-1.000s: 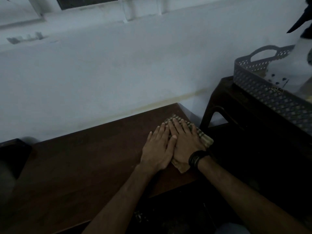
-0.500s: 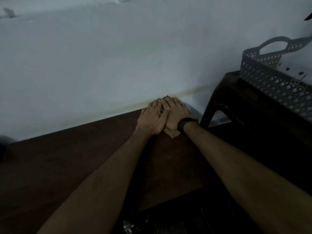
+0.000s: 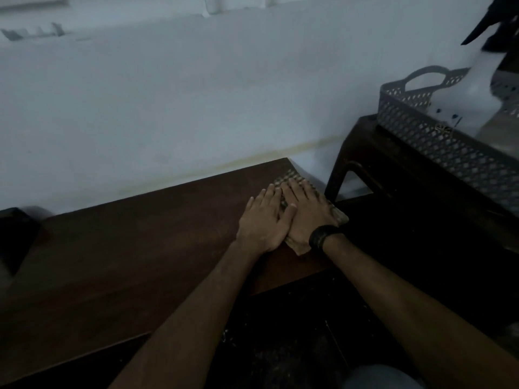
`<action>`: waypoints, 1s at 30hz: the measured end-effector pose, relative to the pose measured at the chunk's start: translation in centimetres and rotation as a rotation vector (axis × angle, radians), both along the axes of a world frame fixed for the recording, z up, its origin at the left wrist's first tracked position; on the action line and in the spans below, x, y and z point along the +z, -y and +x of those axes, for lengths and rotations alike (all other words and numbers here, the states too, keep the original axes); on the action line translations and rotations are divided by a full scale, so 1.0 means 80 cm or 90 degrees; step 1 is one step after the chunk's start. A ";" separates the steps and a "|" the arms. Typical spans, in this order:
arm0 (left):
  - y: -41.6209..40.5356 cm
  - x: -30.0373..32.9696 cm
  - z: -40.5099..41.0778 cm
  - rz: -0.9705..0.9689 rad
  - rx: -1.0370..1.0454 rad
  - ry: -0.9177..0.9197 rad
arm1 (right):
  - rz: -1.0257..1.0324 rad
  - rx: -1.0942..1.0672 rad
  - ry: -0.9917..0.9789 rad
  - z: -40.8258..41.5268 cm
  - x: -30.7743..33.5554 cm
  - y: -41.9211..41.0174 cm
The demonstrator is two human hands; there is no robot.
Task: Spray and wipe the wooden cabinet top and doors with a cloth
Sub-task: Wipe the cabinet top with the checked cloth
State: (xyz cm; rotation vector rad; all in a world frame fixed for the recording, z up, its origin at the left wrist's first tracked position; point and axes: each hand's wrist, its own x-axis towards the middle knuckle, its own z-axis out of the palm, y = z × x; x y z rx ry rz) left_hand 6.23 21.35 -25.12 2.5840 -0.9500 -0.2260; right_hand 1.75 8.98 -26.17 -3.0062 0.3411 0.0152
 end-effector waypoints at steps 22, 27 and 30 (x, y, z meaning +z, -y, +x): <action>0.007 0.005 -0.002 0.033 -0.049 -0.024 | 0.024 0.006 0.007 -0.010 -0.003 0.014; 0.032 0.008 0.076 0.074 -0.037 -0.015 | 0.046 0.002 0.003 0.077 -0.016 0.037; 0.047 0.005 0.116 0.069 -0.014 -0.010 | 0.090 0.001 0.016 0.115 -0.011 0.047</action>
